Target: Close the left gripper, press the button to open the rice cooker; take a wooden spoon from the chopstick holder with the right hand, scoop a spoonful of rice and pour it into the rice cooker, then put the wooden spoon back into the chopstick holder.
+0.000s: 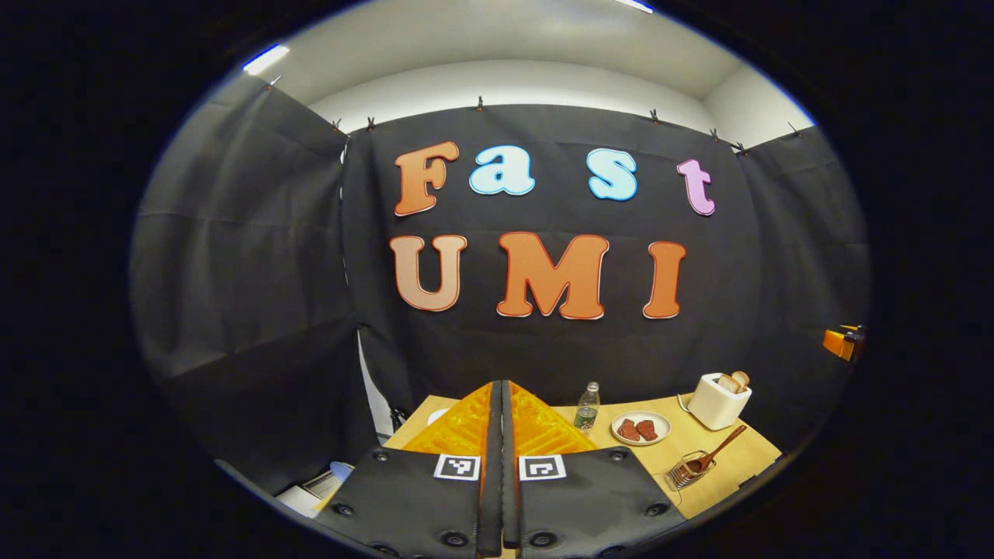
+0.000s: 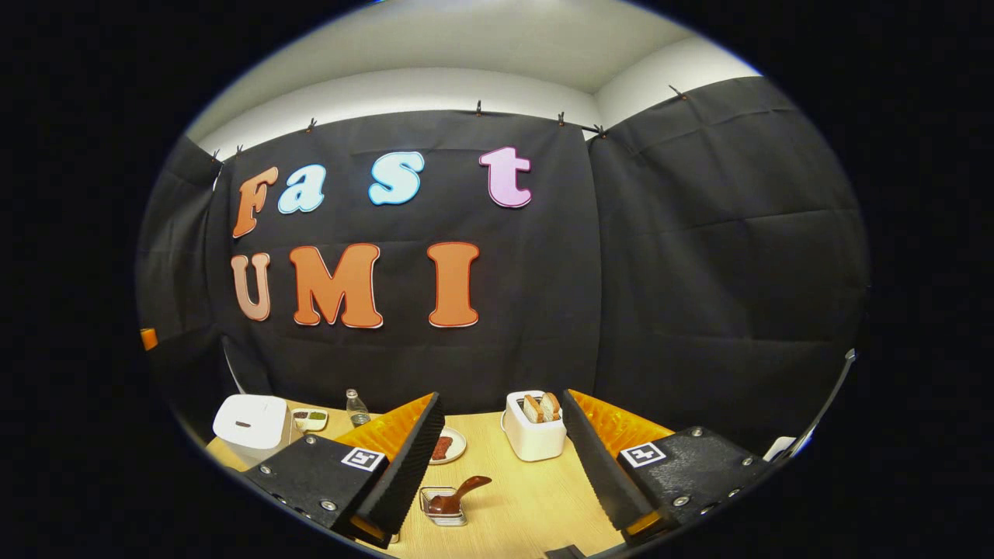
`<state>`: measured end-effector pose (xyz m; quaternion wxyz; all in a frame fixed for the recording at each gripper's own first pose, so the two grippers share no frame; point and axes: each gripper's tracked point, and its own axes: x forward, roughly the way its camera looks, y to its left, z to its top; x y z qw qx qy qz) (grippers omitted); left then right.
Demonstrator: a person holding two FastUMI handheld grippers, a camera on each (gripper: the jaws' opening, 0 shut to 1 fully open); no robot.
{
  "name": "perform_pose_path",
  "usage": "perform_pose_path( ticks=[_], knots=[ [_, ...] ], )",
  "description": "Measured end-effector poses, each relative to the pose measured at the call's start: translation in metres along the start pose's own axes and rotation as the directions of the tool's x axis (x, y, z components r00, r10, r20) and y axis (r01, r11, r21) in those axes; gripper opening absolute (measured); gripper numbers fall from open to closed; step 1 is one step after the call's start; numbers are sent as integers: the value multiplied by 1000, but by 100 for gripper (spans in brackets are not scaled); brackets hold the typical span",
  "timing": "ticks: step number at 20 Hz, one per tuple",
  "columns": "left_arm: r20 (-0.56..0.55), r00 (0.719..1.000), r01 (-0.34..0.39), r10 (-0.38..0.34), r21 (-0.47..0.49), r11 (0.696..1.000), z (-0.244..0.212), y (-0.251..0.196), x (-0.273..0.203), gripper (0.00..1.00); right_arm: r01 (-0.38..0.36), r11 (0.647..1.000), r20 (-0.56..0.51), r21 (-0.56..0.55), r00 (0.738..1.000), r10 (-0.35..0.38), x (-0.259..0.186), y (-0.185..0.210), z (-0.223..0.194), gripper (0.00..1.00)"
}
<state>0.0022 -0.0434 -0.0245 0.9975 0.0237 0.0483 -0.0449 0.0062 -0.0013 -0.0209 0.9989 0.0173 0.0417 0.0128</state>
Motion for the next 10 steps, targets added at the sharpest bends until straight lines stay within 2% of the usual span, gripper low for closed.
perform_pose_path(
  ticks=[10],
  knots=[
    [-179,979,91,-96,-39,995,-68,-12,95,5,56,998,-38,-16,998,-56,-6,-16,-12,95]
  ],
)
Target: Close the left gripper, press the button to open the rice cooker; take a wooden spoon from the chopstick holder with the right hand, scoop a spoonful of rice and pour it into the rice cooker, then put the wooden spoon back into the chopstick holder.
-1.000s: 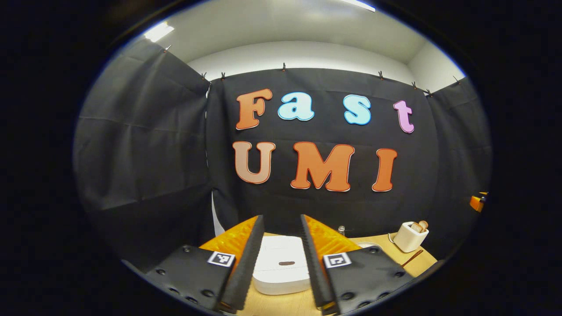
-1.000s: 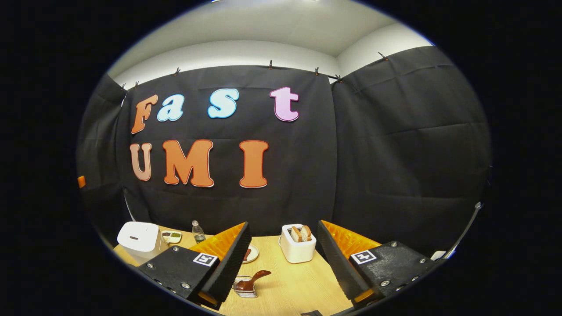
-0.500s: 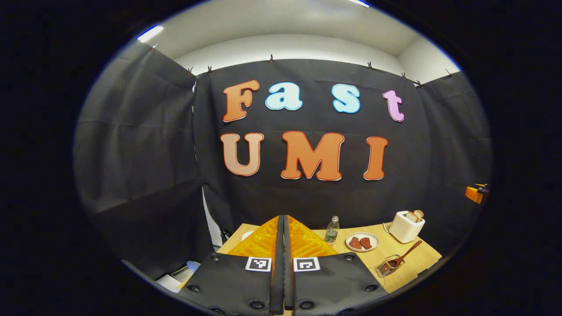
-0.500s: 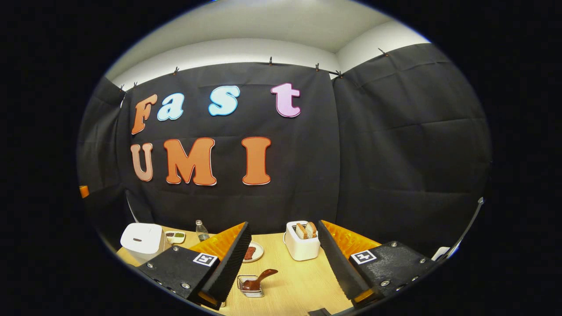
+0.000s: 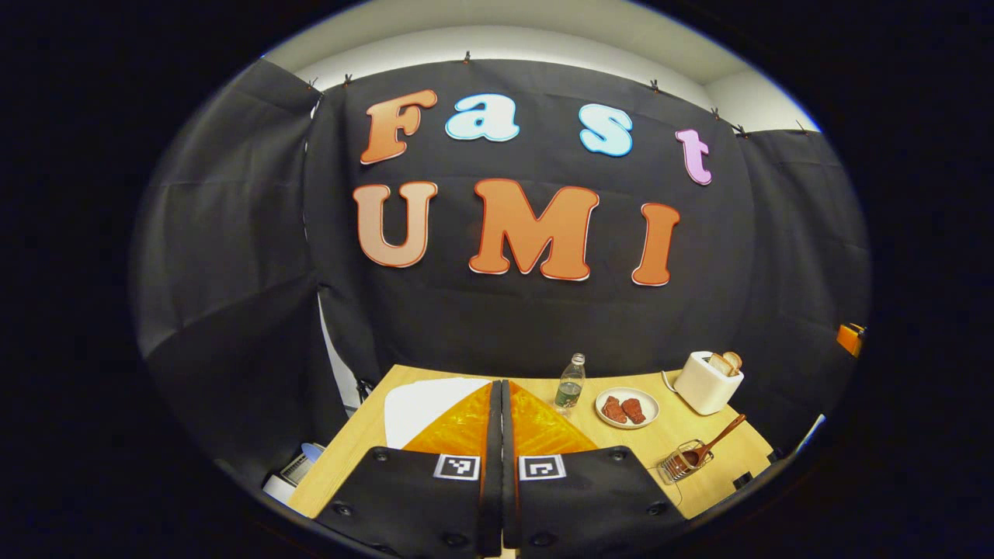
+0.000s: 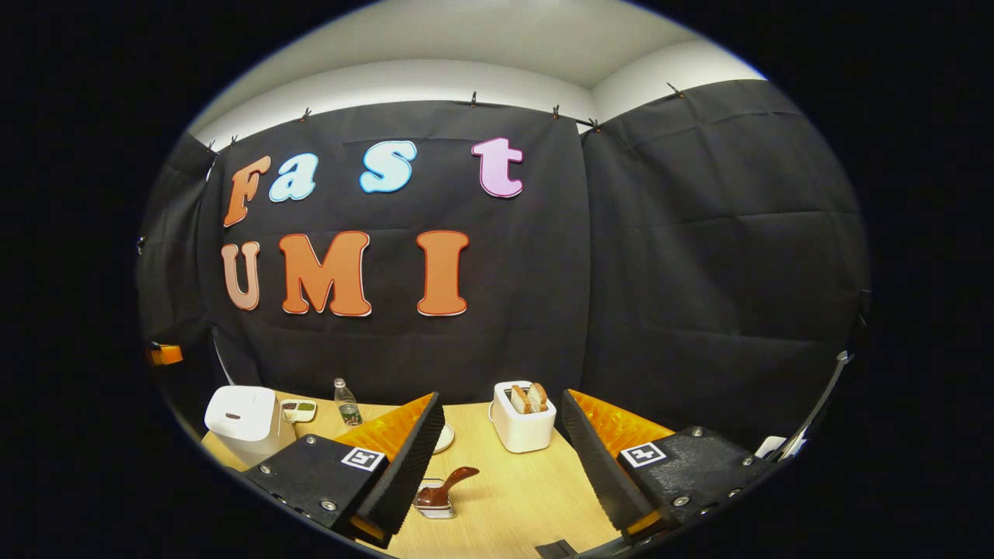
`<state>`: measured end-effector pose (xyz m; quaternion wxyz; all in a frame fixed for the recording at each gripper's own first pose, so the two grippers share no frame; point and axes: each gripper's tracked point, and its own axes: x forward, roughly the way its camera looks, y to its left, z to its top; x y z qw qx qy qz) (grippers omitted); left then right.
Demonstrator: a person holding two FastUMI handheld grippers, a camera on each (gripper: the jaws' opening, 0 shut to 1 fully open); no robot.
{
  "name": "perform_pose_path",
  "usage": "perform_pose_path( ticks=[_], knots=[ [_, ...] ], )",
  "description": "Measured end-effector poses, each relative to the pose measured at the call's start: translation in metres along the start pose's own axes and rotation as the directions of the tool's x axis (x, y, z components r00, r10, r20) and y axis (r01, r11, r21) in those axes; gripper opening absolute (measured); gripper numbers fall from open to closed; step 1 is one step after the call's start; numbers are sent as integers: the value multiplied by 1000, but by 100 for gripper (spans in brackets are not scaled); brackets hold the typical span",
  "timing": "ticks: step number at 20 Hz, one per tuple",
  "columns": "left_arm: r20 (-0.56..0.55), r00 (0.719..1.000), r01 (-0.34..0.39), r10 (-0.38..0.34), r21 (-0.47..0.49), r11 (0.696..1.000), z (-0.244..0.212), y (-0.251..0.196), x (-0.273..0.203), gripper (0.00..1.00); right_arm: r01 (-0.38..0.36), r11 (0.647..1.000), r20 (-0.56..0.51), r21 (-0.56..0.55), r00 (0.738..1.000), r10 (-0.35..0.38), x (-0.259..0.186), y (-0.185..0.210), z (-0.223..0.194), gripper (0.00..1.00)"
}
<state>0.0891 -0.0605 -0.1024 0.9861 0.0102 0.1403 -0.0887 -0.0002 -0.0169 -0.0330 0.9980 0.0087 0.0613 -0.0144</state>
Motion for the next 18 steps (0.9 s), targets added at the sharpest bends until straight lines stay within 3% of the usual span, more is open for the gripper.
perform_pose_path(
  ticks=[10,18],
  knots=[
    [-274,962,25,-13,39,999,-114,25,93,4,67,998,-70,10,995,-66,0,-20,-23,95],
    [-364,931,7,-7,-2,1000,-153,30,109,5,117,993,-97,-4,988,-116,-5,-34,-35,95]
  ],
)
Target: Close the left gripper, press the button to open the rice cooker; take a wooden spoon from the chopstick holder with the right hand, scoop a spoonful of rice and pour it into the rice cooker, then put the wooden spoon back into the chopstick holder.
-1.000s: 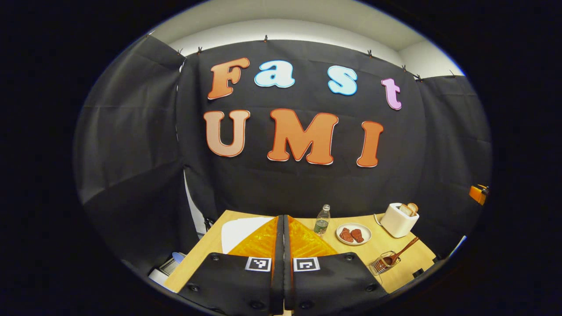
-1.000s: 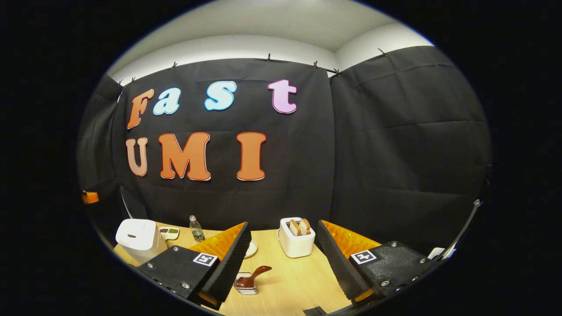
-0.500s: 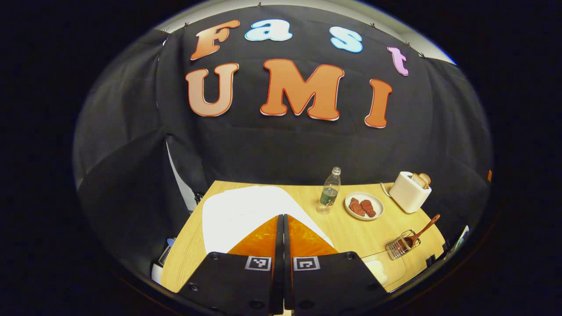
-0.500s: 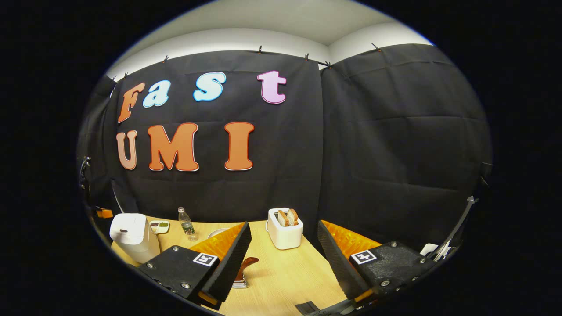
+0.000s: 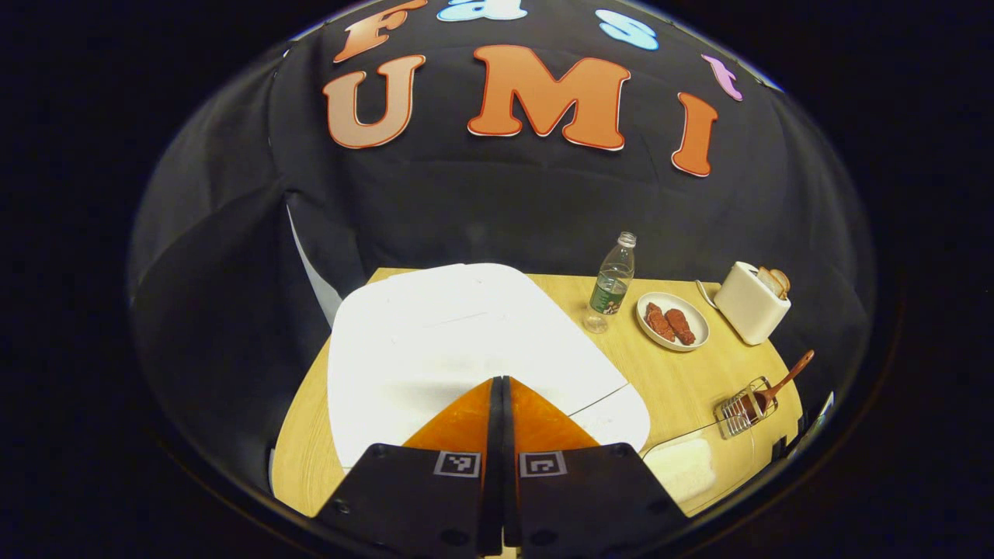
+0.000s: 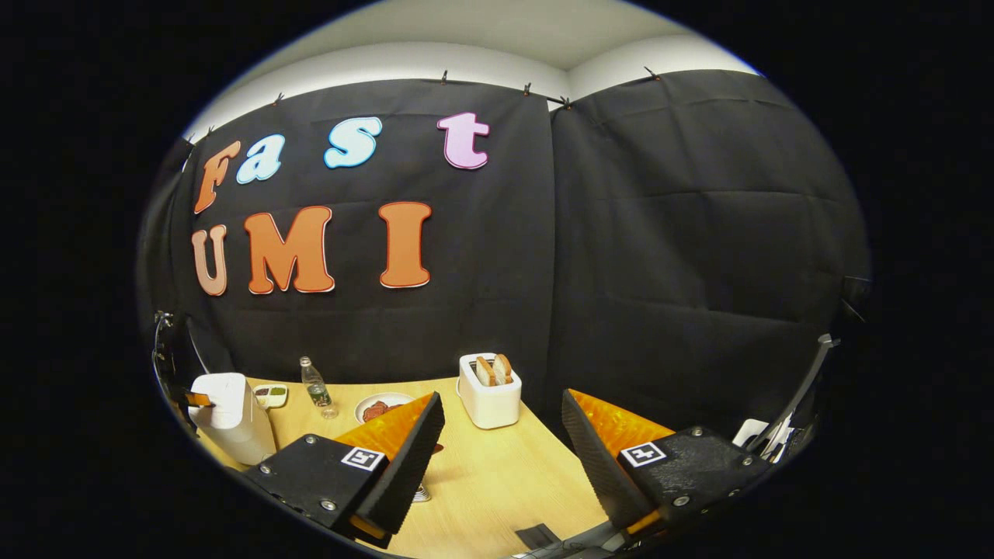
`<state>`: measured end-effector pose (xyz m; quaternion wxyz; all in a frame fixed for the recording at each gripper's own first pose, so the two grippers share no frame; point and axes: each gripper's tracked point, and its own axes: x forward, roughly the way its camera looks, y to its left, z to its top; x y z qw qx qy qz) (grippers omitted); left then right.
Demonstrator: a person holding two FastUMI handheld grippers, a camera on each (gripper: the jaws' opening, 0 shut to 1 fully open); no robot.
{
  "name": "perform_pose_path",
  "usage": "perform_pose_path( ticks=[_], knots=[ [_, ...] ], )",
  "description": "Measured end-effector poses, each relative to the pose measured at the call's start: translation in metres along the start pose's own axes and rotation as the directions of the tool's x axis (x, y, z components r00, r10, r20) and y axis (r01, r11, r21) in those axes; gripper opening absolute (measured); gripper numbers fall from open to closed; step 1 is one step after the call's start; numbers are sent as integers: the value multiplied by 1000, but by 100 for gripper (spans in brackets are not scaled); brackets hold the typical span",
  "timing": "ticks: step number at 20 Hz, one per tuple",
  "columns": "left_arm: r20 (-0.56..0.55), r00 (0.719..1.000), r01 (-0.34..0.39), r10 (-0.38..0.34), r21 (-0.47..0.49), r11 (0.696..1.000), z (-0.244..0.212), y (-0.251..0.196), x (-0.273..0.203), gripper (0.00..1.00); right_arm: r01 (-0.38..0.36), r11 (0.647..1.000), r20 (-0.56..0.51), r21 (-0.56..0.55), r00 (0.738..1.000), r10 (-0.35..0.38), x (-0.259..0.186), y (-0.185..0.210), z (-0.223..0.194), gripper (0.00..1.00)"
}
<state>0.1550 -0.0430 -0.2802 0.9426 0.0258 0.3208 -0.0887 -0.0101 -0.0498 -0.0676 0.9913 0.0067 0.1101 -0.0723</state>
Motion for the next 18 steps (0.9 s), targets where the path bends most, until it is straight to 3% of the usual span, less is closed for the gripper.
perform_pose_path(
  ticks=[6,14,18],
  knots=[
    [-12,1000,0,-1,-63,998,-2,3,2,5,-11,1000,3,-16,1000,11,-1,8,1,95],
    [-61,998,1,-4,-56,998,-12,3,2,5,-45,999,2,-5,999,45,-4,17,-4,95],
    [-20,1000,-8,6,-75,997,6,3,-5,5,-61,998,9,-7,998,61,-7,18,-5,95]
  ],
)
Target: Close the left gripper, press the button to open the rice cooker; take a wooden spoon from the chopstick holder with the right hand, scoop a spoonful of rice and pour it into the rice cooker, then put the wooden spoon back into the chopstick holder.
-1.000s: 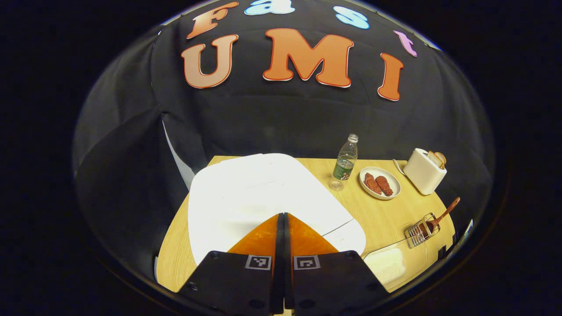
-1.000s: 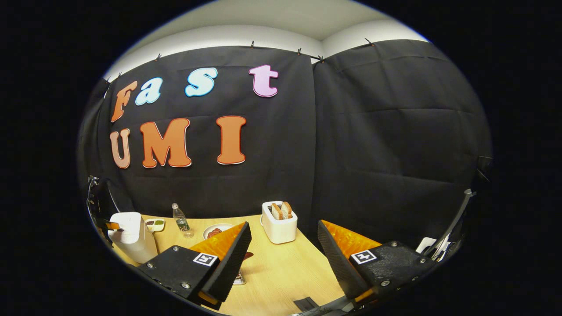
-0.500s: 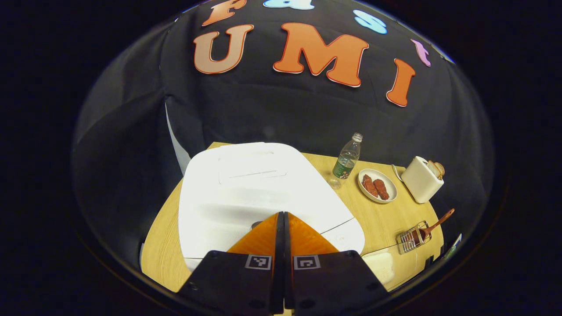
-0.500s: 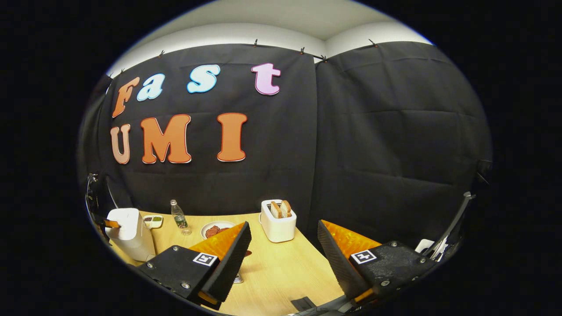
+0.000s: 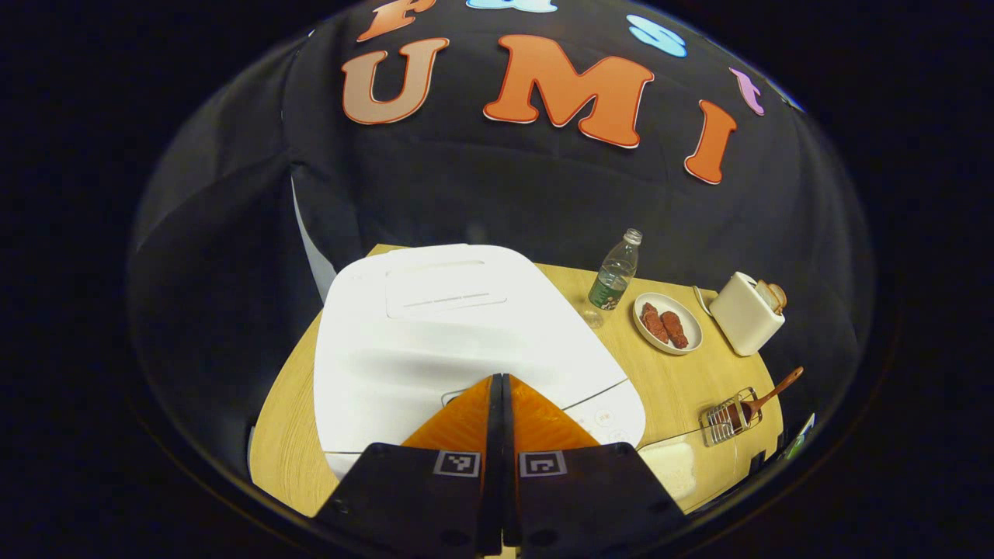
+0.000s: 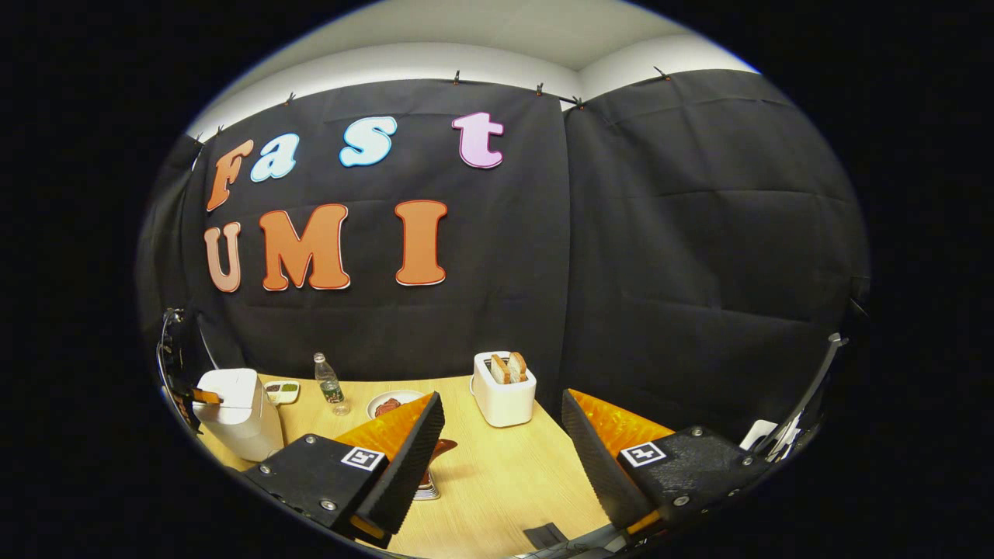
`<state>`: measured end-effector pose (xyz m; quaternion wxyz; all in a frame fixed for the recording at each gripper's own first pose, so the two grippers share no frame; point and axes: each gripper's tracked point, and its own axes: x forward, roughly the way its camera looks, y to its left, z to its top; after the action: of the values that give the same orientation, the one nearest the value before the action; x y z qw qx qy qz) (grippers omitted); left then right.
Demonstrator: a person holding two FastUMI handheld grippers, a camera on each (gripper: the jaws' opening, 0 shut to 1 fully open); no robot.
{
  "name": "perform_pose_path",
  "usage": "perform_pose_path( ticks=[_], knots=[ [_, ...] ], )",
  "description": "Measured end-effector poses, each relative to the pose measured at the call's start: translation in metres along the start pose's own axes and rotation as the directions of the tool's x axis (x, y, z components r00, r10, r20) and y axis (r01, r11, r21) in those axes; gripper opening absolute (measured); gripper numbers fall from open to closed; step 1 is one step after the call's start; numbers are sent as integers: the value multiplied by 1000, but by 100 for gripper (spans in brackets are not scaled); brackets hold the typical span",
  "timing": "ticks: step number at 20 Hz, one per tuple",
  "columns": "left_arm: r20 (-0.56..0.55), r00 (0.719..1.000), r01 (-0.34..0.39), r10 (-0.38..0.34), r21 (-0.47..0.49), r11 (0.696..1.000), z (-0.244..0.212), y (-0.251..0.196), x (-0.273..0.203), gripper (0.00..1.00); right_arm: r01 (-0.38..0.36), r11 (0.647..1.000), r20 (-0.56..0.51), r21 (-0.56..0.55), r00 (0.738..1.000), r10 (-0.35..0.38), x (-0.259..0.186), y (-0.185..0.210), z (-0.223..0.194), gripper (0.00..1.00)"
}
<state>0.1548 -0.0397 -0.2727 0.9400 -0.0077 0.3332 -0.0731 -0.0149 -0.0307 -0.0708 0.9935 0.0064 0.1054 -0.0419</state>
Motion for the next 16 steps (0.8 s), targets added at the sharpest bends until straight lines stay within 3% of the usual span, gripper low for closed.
perform_pose_path(
  ticks=[2,3,7,8,9,16],
  knots=[
    [79,997,-9,9,0,1000,30,-3,-20,7,-6,1000,13,2,1000,6,1,-1,3,95],
    [131,991,-14,13,3,1000,49,-4,-33,2,-11,1000,19,7,1000,11,1,0,4,95],
    [317,948,-27,31,-15,1000,108,-9,-98,5,-48,998,12,34,999,47,7,5,-5,95],
    [353,935,-28,33,-19,999,118,-10,-113,5,-60,997,3,46,998,60,10,8,-9,90],
    [381,924,-28,35,-25,999,125,-13,-125,5,-73,995,-4,61,997,74,12,11,-13,95],
    [506,862,-5,27,-43,999,156,-26,-211,5,-120,980,-44,159,991,128,47,29,-43,95]
  ],
)
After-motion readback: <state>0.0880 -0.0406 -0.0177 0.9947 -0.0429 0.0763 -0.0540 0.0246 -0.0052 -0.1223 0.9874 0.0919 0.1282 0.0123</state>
